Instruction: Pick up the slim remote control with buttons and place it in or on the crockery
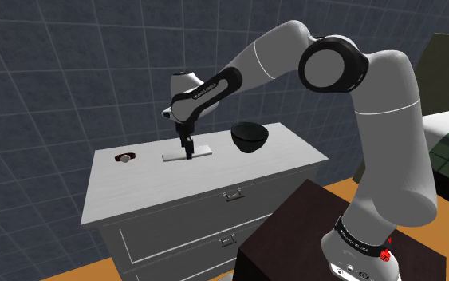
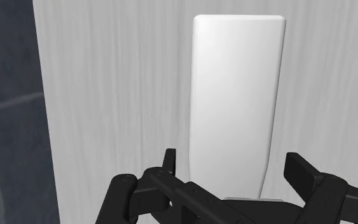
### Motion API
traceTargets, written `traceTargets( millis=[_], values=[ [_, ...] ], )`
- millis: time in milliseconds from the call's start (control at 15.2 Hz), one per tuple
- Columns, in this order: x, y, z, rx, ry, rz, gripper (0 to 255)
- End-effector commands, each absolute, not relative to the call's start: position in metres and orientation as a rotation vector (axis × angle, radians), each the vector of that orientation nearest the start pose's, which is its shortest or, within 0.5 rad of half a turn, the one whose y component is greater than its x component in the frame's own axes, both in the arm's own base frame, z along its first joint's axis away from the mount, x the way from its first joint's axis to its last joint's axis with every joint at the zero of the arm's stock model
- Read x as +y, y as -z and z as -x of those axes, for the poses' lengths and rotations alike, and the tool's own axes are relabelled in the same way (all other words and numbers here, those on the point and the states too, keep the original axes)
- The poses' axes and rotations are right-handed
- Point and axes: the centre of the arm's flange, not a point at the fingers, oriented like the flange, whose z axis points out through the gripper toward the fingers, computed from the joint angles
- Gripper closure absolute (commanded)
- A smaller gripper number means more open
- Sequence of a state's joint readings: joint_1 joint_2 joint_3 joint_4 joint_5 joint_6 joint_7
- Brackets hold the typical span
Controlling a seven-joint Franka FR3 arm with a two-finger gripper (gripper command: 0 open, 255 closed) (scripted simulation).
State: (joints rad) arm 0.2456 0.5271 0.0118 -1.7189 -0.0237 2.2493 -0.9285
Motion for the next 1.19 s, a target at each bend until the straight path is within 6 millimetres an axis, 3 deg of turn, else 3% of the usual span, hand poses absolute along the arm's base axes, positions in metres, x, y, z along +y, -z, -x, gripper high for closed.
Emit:
traceTargets(
  millis=[0, 528, 594, 1122],
  values=[
    [0.1686, -0.2746, -0.6485, -1.78, -0.001, 2.604, 0],
    [0.1686, -0.2746, -0.6485, -1.78, -0.001, 2.604, 0],
    [0.1686, -0.2746, -0.6485, -1.78, -0.001, 2.604, 255],
    [0.1686, -0.2746, -0.6485, -1.78, -0.001, 2.604, 255]
  ],
)
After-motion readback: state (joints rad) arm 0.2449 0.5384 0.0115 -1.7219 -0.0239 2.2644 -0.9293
